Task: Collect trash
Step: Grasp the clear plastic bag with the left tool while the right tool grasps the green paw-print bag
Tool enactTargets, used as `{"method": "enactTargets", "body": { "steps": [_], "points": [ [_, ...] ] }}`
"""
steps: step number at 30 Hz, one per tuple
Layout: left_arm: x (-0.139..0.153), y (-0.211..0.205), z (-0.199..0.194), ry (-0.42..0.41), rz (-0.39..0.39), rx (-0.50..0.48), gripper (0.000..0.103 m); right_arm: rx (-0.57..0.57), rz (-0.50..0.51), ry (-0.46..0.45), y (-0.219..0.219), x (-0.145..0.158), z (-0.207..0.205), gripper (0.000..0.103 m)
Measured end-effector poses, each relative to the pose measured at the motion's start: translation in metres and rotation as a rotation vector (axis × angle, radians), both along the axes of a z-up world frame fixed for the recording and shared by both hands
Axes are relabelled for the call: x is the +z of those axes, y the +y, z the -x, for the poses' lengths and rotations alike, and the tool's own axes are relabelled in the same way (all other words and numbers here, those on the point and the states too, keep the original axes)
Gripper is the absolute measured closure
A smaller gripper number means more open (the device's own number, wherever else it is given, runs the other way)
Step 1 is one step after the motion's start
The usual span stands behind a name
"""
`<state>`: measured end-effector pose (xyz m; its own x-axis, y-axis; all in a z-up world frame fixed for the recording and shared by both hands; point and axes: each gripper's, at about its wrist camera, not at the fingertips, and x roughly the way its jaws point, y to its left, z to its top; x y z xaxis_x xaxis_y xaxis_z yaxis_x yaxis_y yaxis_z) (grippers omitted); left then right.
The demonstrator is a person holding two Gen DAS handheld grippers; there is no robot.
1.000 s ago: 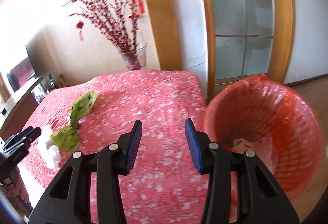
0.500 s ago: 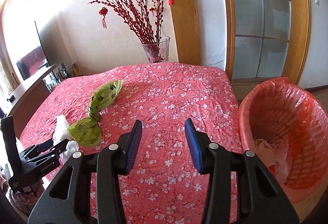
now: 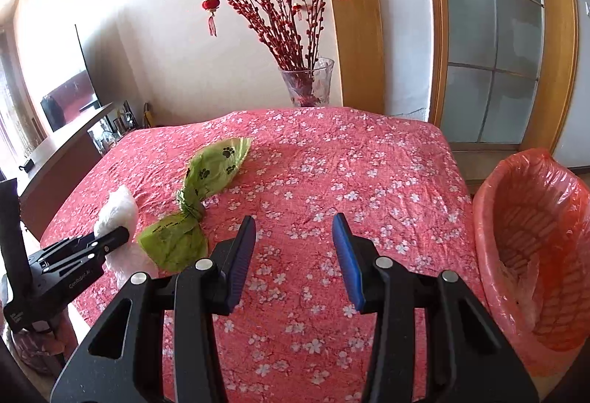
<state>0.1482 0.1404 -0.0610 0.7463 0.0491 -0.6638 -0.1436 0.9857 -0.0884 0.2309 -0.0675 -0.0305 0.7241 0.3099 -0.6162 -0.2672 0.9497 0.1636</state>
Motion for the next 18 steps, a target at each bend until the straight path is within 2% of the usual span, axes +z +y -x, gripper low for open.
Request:
{"method": "enactTargets", "body": {
  "steps": [10, 18],
  "points": [
    [0.028, 0.055, -0.024, -0.056, -0.043, 0.083, 0.077, 0.111, -0.008, 0.042, 0.066, -0.007, -0.03, 0.058],
    [0.031, 0.074, -0.042, -0.057, -0.051, 0.099, 0.077, 0.157, -0.001, 0.088, 0.103, -0.015, -0.053, 0.059]
  ]
}}
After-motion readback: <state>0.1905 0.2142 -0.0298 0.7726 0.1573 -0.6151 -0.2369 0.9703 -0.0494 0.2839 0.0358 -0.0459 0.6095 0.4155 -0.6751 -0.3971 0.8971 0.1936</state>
